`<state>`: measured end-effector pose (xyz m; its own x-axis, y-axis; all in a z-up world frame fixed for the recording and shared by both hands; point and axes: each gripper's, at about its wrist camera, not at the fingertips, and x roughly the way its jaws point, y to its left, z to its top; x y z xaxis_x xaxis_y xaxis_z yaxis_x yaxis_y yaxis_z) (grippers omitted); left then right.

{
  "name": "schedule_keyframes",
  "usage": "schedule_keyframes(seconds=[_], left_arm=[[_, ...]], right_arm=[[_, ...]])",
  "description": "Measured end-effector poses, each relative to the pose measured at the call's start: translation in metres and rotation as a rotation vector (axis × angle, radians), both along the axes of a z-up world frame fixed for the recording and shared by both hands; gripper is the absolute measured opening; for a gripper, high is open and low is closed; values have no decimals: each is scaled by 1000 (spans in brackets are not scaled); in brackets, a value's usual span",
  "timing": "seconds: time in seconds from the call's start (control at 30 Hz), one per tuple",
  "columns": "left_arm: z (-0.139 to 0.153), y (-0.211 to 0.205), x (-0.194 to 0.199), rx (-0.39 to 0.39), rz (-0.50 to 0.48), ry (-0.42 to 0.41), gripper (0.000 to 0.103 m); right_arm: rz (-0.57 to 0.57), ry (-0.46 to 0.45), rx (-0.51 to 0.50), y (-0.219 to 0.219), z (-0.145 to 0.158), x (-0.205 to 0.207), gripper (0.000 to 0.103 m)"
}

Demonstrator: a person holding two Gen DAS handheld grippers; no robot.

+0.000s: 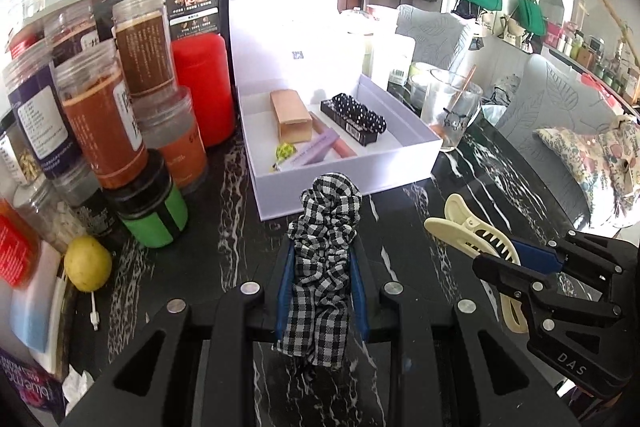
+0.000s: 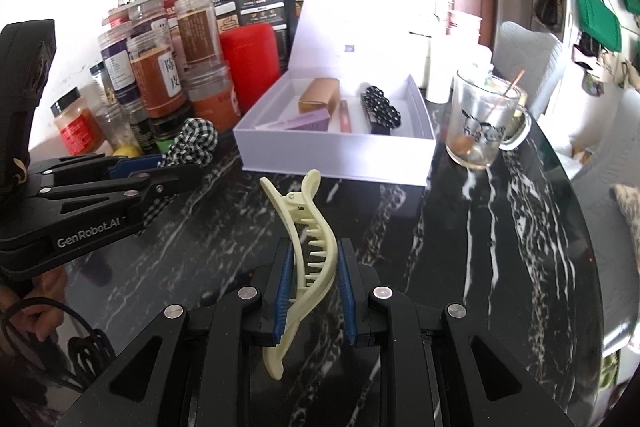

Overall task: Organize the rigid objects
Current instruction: 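Lift and carry the scrunchie and claw clip with both tools toward the white box, then lower the claw clip into the box and open the right tool while the left tool lowers the scrunchie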

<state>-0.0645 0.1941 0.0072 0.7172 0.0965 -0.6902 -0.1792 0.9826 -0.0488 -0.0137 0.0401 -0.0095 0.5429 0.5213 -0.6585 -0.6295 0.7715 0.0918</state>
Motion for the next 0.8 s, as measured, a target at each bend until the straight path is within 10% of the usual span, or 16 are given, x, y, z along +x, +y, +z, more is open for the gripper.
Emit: schedule_keyframes(seconds=[0.8], left_arm=[[43, 14, 51, 51, -28, -104, 25]], right_arm=[[19, -103, 13, 13, 48, 50, 22]])
